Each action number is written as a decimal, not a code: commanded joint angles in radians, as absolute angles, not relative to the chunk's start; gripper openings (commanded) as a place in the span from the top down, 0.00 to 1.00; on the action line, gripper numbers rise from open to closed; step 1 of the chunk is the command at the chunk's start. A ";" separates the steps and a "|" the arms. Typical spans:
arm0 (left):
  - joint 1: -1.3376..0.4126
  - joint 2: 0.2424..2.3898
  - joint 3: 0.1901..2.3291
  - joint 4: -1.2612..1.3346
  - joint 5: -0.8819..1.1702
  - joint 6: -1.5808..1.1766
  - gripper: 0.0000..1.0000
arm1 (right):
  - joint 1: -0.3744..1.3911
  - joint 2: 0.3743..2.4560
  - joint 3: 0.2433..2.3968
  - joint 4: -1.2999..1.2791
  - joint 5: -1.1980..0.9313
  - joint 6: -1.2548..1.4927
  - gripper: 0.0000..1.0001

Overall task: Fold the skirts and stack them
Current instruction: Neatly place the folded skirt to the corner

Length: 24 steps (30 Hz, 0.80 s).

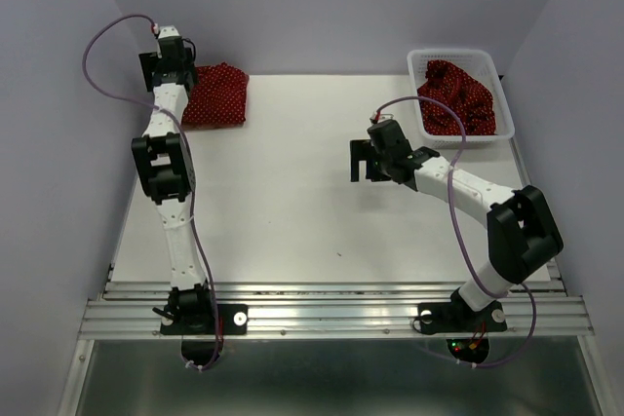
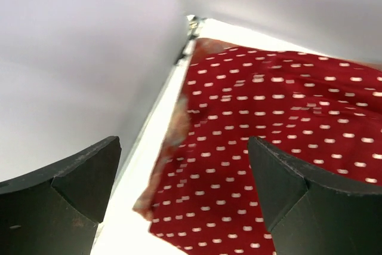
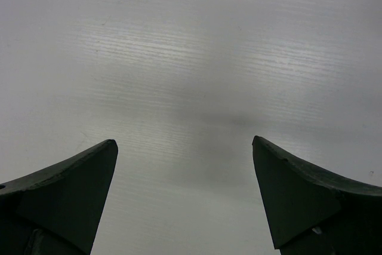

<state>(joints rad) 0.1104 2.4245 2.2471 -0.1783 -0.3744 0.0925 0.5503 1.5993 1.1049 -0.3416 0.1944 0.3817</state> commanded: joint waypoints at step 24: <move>0.147 2.298 2.306 -0.328 0.406 0.133 0.01 | 0.546 1.598 1.147 -0.334 0.241 0.374 0.00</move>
<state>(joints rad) 0.1364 2.2562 2.2498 -0.2821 0.2729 0.1043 0.5503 1.5978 1.1046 -0.3458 0.2153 0.3809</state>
